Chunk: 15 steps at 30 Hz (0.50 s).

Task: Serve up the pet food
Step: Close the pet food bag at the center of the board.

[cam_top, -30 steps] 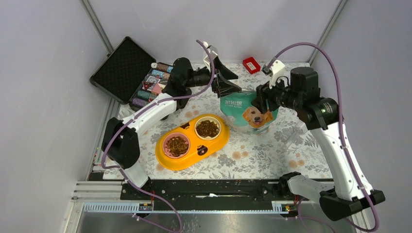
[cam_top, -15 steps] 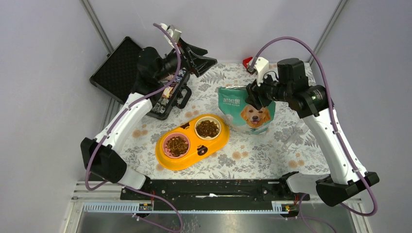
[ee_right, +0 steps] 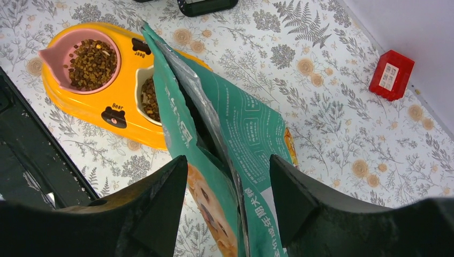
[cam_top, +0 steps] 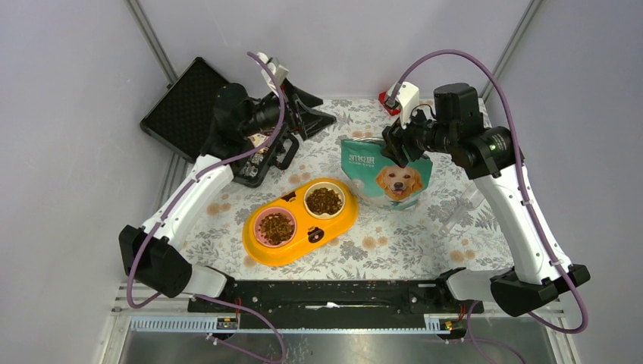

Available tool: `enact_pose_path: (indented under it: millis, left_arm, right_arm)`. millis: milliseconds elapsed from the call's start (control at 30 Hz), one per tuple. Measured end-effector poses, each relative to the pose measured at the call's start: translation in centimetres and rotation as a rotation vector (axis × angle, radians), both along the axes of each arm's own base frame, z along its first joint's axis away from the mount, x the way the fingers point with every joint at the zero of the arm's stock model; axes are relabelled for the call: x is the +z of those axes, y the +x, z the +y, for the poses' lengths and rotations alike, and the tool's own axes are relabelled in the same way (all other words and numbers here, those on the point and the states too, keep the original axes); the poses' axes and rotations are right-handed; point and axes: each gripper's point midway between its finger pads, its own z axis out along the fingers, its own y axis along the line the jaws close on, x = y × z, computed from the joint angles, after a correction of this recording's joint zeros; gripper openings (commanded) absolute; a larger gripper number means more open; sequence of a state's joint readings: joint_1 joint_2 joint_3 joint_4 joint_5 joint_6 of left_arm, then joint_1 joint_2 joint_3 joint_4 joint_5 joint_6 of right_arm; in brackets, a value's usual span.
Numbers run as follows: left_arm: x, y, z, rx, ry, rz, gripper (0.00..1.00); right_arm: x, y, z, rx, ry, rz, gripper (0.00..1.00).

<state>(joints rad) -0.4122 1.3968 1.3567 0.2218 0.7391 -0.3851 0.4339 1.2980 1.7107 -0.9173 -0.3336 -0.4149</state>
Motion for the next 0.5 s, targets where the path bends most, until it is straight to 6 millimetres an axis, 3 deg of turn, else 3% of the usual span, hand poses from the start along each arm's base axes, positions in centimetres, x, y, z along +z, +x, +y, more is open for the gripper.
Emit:
enact_pose_path:
  millis: [300,433,500]
  left_arm:
    - [-5.6,-3.8,-3.1,-0.188,0.201,-0.053,0.9]
    - [-7.5,-4.4,-5.4,-0.264,0.243,-0.037,0.89]
    - [-8.6,-4.5,-6.6,-0.295,0.262,-0.015,0.86]
  right_arm:
    - [0.4,-0.8,-0.2,-0.004,0.012,-0.002,0.61]
    - [-0.1,-1.3,0.3,0.021,0.024,0.045,0.6]
    - [-0.5,-1.1,0.8,0.035,0.024,0.073,0.54]
